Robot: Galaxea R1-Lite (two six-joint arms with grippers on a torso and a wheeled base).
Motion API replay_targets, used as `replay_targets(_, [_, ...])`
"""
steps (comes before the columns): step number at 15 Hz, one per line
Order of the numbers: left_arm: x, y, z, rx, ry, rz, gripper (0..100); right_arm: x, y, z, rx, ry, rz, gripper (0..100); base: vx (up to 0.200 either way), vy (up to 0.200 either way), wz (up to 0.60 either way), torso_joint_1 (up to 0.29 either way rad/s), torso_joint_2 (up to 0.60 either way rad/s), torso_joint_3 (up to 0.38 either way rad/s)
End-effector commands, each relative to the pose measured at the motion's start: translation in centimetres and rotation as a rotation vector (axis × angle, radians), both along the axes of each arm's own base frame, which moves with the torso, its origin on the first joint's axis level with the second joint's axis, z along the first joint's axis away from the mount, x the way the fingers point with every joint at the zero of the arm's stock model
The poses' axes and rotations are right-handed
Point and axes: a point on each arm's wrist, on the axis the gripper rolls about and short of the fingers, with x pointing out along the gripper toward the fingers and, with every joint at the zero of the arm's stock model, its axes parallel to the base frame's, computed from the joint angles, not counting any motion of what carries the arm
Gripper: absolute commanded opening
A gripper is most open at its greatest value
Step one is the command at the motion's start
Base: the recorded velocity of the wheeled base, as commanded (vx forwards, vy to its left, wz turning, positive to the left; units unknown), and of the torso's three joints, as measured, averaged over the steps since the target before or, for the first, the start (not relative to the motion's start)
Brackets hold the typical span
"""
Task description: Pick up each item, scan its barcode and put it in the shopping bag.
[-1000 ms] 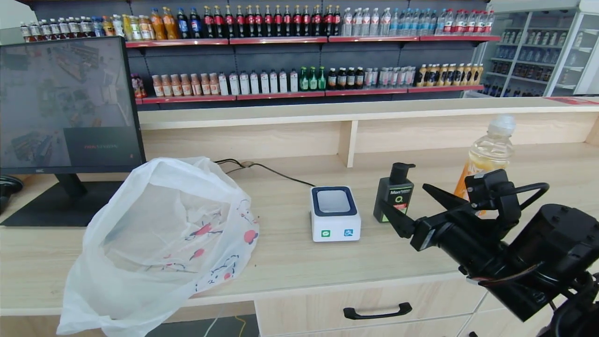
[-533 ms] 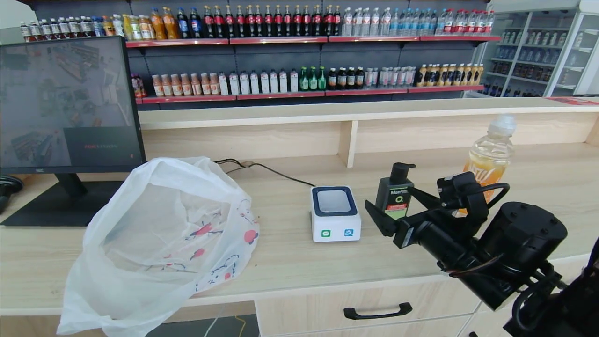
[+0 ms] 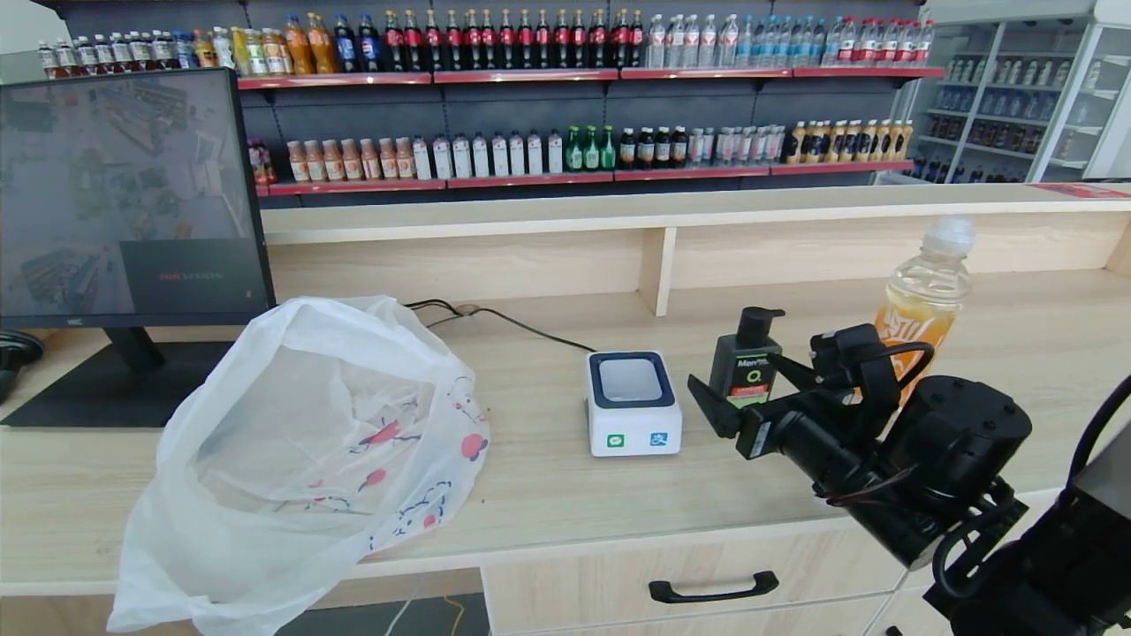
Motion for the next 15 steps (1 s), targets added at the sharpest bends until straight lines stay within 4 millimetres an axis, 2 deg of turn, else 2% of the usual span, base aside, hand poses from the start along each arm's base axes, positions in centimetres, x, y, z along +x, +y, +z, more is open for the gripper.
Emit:
replay_targets(1, [0.0, 0.0, 0.0, 0.001, -0.001, 0.0, 100, 0.3, -0.5, 0.0, 0.0, -0.001, -0.019, 100, 0.0, 0.0, 0.0, 0.0, 0.0, 0.0])
replay_targets(5, [0.0, 0.0, 0.0, -0.001, -0.001, 0.0, 100, 0.6, -1.2, 0.0, 0.001, 0.0, -0.045, 100, 0.0, 0.0, 0.0, 0.0, 0.0, 0.0])
replay_targets(15, [0.0, 0.0, 0.0, 0.001, -0.001, 0.0, 100, 1.6, -1.0, -0.5, -0.001, 0.002, -0.051, 100, 0.0, 0.0, 0.0, 0.0, 0.0, 0.0])
